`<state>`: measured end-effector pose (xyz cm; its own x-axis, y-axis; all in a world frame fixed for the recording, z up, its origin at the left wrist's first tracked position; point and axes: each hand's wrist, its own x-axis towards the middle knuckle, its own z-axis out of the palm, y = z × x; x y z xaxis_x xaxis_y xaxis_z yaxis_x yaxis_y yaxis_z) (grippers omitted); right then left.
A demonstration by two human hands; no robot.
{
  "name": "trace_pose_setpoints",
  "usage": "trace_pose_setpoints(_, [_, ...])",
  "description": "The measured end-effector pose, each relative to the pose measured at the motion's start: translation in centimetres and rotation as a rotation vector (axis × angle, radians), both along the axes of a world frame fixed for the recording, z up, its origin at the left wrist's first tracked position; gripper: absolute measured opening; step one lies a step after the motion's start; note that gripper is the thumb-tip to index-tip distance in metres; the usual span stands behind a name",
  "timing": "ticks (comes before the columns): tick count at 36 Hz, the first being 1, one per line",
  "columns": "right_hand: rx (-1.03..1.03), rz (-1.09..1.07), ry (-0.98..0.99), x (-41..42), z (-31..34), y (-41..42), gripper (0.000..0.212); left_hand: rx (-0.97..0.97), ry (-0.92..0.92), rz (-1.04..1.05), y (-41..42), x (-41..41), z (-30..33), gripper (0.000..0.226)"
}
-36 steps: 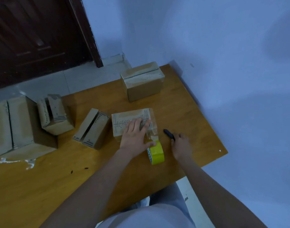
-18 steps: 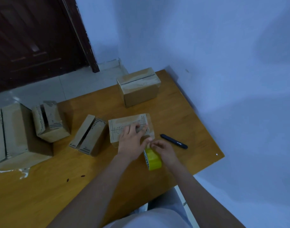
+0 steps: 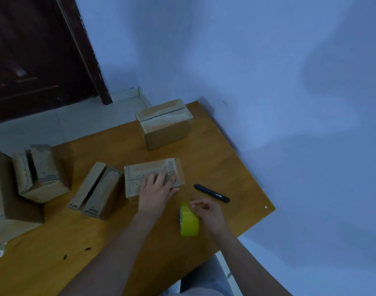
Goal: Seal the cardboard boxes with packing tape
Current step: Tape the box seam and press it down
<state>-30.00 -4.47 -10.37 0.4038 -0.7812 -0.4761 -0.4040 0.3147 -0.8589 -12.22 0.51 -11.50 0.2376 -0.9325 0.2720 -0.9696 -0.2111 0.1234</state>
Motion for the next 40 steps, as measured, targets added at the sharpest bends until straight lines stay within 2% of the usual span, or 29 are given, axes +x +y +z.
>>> trace_pose_setpoints(3, [-0.001,-0.121,-0.042,-0.7,0.0,-0.6,0.009,-0.026,0.063,-0.048,0.4,0.4,-0.1,0.06])
trace_pose_setpoints(6, [-0.004,-0.201,-0.075,-1.2,0.0,-1.3,0.016,-0.045,0.149,-0.068,0.8,0.6,0.4,0.053])
trace_pose_setpoints(9, [0.023,-0.237,-0.081,-1.6,0.0,-1.9,0.013,0.024,0.32,0.042,-0.1,0.2,2.6,0.07])
trace_pose_setpoints(11, [0.036,-0.24,-0.07,-1.6,-0.1,-2.0,0.01,0.174,0.376,0.153,-1.8,-0.1,4.0,0.077])
trace_pose_setpoints(14, [0.043,-0.228,-0.041,-1.5,-0.1,-2.1,0.009,0.372,0.228,0.251,-4.4,-0.1,5.2,0.074])
trace_pose_setpoints(18, [0.026,-0.195,-0.05,-1.4,0.0,-2.2,0.011,0.456,0.125,0.264,-6.2,0.1,5.1,0.047])
trace_pose_setpoints(23, [0.007,-0.144,-0.064,-1.0,0.2,-2.3,0.018,0.398,0.247,0.336,-6.8,0.2,3.9,0.038])
trace_pose_setpoints(28, [0.025,-0.108,-0.077,-0.9,0.1,-2.3,0.016,0.355,0.252,0.253,-6.8,0.5,2.8,0.023])
trace_pose_setpoints(34, [0.065,-0.129,-0.082,-0.8,-0.1,-2.5,0.014,0.334,0.3,0.223,-6.8,1.0,2.6,0.029])
trace_pose_setpoints(40, [0.06,-0.11,-0.065,-0.8,0.1,-2.6,0.015,0.372,0.259,0.186,-6.8,1.0,2.7,0.039])
